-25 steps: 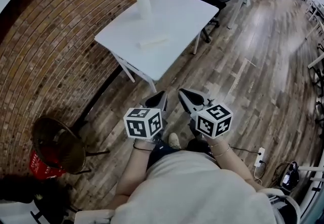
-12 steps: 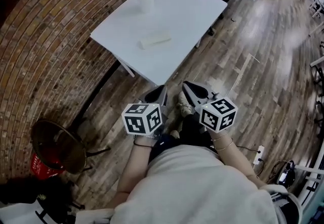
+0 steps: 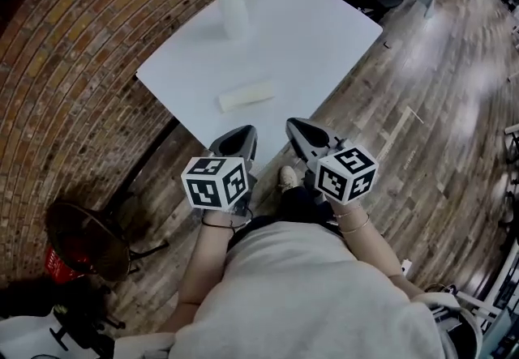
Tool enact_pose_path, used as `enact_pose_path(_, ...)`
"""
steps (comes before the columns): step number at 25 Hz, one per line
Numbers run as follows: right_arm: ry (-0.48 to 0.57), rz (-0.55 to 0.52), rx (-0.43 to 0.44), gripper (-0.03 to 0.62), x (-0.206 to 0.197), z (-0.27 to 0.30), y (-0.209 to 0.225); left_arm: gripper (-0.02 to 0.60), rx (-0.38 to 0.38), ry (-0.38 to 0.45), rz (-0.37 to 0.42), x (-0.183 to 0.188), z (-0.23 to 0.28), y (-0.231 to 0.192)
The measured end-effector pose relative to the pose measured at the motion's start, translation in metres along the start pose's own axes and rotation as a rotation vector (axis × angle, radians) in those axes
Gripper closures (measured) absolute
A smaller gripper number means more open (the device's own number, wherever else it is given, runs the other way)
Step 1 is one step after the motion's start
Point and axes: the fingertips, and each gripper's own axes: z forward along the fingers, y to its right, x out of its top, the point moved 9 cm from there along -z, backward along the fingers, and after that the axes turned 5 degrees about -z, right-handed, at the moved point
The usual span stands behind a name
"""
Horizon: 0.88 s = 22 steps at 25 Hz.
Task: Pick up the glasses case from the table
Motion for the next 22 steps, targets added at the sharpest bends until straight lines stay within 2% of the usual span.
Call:
enact_pose_path(6,-0.049,-0.035,0.09,0.595,0.035,0.053,0.063,0.571,0.041,0.018,-0.04,0.048,0.067,-0.019)
enact_pose_path(11,-0.101,-0.017,0.142,0.595,0.041,0.087,0.104,0.571,0.098,0.012,-0.046,0.066,0.1,-0.032)
enact_pose_path(18,-0.155,0.003,0.197,0.595,0.033,0.117,0.114,0.571,0.174,-0.017,-0.068,0.064,0.104,-0.057)
enact_pose_path(22,-0.178,0.021,0.204,0.595,0.025,0.127,0.112,0.569,0.206,-0.064,-0.013,0.063,0.103,-0.07)
